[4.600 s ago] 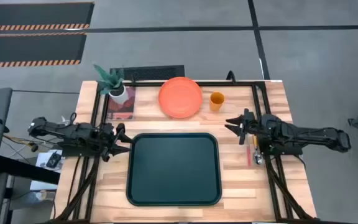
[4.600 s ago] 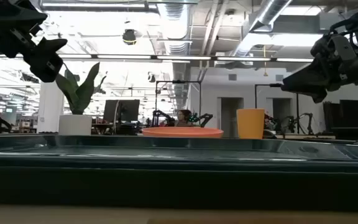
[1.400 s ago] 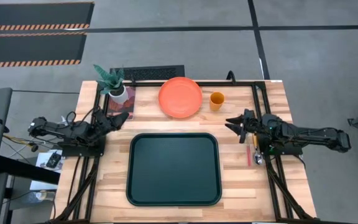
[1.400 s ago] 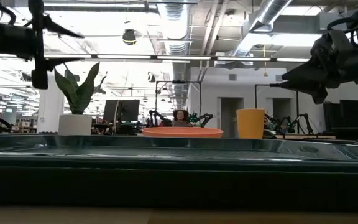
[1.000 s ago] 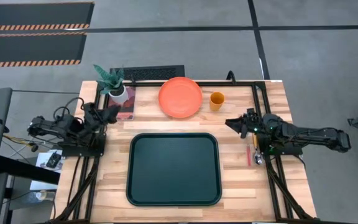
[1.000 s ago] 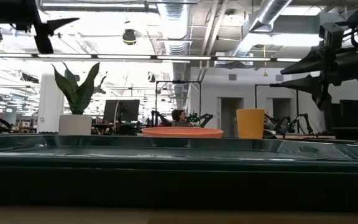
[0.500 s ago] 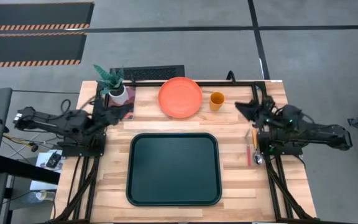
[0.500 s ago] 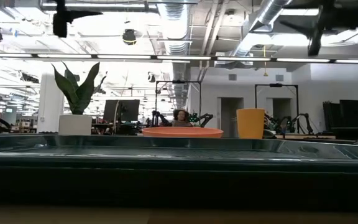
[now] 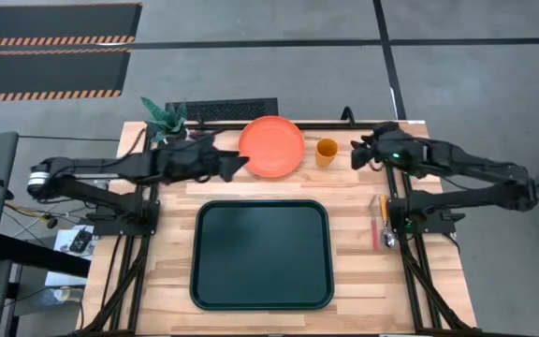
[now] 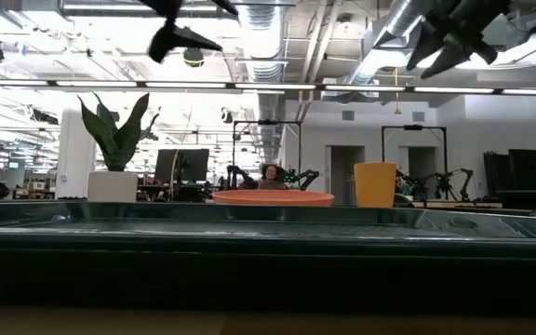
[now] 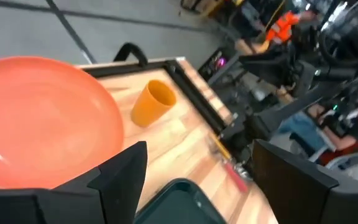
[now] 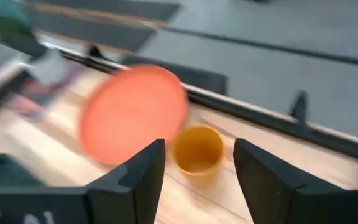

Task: Pick and place plate/cup/fork/spoon on tray
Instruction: Put the yellow cup on the black serving tray

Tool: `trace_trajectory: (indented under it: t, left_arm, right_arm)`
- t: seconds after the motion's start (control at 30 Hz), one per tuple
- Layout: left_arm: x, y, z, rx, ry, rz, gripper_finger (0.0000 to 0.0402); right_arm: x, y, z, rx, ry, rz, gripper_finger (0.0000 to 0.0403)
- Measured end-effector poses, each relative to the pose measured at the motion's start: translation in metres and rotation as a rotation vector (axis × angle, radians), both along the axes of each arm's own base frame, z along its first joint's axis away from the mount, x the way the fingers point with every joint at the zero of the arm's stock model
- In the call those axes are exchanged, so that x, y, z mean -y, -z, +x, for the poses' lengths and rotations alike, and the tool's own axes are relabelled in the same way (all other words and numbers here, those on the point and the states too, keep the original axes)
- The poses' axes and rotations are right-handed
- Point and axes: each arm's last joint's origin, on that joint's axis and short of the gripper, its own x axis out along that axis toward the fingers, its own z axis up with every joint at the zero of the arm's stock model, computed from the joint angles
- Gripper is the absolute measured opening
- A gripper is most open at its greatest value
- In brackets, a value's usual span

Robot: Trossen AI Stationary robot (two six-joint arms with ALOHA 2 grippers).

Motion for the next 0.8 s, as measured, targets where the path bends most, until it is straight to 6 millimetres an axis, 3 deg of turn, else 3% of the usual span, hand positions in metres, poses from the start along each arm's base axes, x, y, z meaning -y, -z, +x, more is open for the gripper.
trace_trajectory:
  t: [0.23,0.4,0.63,0.8]
  left_arm:
    - [-0.020,0.019,0.038,-0.095,0.077,-0.066,0.0277]
    - [-0.030,0.032,0.046,-0.138,0.100,-0.104,0.0277]
    - [-0.048,0.029,0.055,-0.028,0.123,-0.105,0.0277]
    - [-0.068,0.026,0.078,-0.016,0.136,-0.123,0.0277]
  right_arm:
    - [0.025,0.024,0.023,-0.099,0.082,0.145,0.0221]
    - [0.043,0.038,0.030,-0.145,0.112,0.237,0.0216]
    - [0.055,0.036,0.019,-0.088,0.109,0.336,0.0214]
    - [0.054,0.033,0.005,-0.079,0.152,0.380,0.0214]
